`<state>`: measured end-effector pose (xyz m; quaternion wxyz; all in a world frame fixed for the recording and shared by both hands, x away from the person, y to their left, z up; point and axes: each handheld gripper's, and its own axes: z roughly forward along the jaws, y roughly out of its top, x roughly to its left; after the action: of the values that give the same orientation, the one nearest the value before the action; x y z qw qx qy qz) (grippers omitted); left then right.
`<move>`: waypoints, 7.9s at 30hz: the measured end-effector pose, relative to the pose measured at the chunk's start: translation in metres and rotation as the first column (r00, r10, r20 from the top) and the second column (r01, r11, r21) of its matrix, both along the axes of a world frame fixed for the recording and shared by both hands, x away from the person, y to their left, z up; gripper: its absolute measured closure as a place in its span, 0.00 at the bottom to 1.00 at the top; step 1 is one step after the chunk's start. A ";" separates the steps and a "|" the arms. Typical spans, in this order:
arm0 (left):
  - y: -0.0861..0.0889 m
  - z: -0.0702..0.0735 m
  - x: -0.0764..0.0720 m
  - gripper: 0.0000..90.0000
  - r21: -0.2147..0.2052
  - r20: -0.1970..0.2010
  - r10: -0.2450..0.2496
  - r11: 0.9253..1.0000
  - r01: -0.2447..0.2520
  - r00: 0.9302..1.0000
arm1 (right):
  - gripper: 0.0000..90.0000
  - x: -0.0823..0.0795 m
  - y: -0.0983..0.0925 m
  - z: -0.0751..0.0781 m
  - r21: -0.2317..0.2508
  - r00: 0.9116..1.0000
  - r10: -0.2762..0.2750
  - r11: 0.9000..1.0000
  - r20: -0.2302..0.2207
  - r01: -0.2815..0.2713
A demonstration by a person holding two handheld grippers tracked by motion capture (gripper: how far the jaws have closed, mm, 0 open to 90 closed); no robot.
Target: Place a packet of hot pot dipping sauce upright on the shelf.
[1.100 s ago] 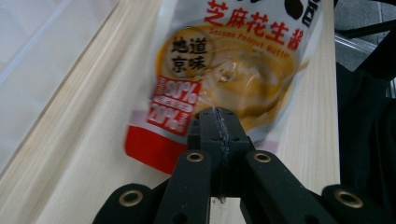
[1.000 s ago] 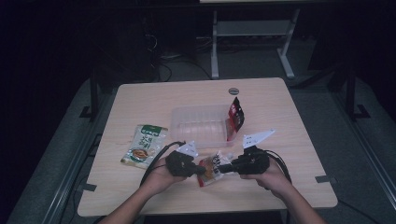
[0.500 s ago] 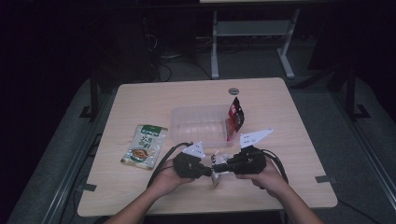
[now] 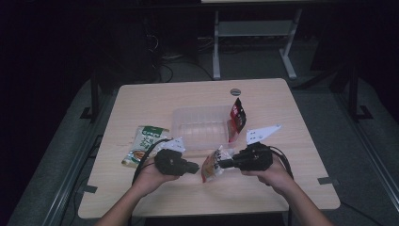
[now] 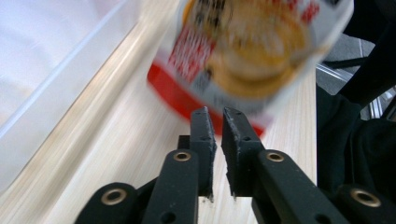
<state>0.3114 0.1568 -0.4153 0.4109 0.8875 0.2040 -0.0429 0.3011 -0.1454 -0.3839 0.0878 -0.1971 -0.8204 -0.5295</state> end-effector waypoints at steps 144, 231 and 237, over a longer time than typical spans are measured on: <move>0.050 -0.026 -0.032 0.18 0.036 0.042 0.106 0.993 -0.108 0.993 | 0.49 0.078 0.085 0.003 -0.215 0.984 -0.094 0.969 0.151 0.125; 0.167 -0.018 0.076 0.96 0.193 0.091 0.704 0.681 -0.706 0.704 | 0.32 -0.018 -0.047 -0.056 -0.312 0.945 -0.271 0.896 0.181 0.317; 0.165 -0.024 0.079 0.86 0.220 0.076 0.705 0.678 -0.701 0.705 | 0.32 -0.018 -0.048 -0.057 -0.316 0.944 -0.273 0.893 0.185 0.320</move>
<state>0.3902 0.3215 -0.4395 0.2876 0.7823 0.5357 0.1357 0.2831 -0.1930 -0.4407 -0.0856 -0.2959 -0.8640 -0.3983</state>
